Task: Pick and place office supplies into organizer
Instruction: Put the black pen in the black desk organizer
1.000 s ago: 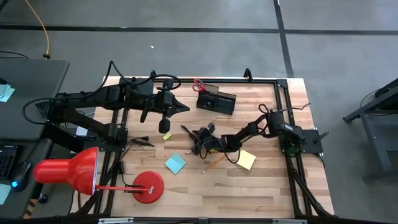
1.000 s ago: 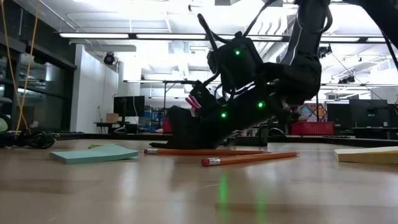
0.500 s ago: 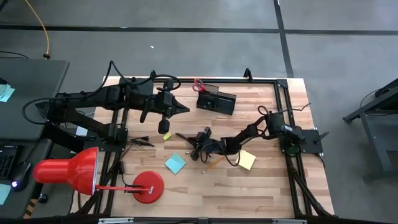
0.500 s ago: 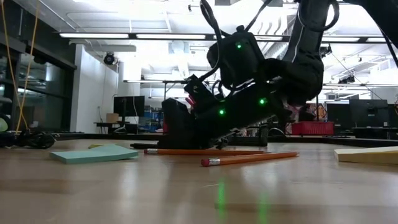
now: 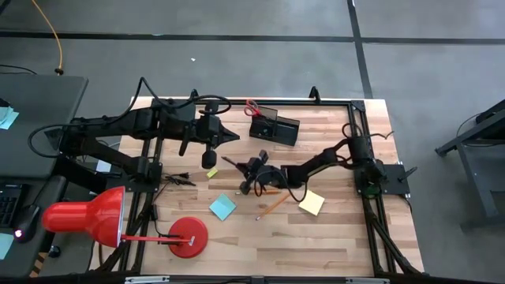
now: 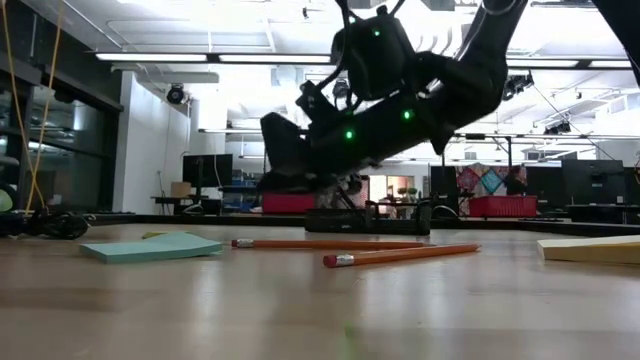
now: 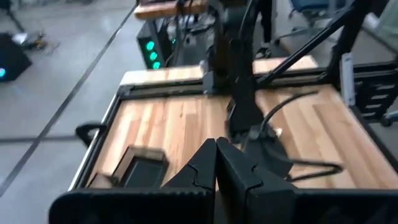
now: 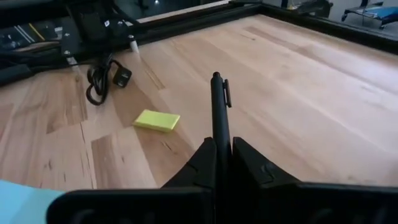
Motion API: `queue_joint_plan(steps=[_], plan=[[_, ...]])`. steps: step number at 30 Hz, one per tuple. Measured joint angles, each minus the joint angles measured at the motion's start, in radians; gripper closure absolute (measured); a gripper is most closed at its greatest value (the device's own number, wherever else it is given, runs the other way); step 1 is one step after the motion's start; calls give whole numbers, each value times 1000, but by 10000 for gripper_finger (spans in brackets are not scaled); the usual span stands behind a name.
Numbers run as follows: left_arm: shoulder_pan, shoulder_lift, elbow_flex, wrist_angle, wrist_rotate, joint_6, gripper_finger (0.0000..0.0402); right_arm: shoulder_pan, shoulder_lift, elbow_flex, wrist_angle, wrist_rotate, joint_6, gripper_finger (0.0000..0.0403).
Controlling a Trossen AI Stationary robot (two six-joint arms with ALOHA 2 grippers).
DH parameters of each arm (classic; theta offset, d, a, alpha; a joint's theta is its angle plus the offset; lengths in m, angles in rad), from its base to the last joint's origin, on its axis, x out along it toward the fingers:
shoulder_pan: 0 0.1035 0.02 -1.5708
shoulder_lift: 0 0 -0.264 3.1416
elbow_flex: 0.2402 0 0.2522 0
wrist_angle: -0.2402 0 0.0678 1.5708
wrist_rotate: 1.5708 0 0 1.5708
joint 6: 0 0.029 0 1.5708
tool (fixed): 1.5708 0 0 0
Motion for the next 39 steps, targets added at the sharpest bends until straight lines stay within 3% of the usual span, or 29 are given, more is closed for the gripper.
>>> queue_joint_plan(steps=[7,9,16,20,22,24,28,32,39], plan=[[14,0,0,-51,-37,-57,400,0,-88,0,-111,5,-31,390],[43,0,0,-53,0,-69,393,0,-120,0,-160,7,-37,392],[141,-6,0,-125,84,-150,306,0,-242,2,-349,29,-77,393],[198,-7,0,-70,129,-135,257,0,-308,2,-431,51,-107,388],[252,-11,0,-7,201,-157,242,0,-337,2,-465,53,-112,392],[312,-15,0,70,283,-179,232,0,-366,2,-479,54,-136,396],[355,-48,-11,149,299,-173,228,-2,-412,2,-525,50,-156,395],[351,-123,-121,218,251,-176,236,-7,-450,2,-575,54,-158,385],[346,-399,-510,514,156,-295,250,-9,-497,2,-586,49,-191,396]])
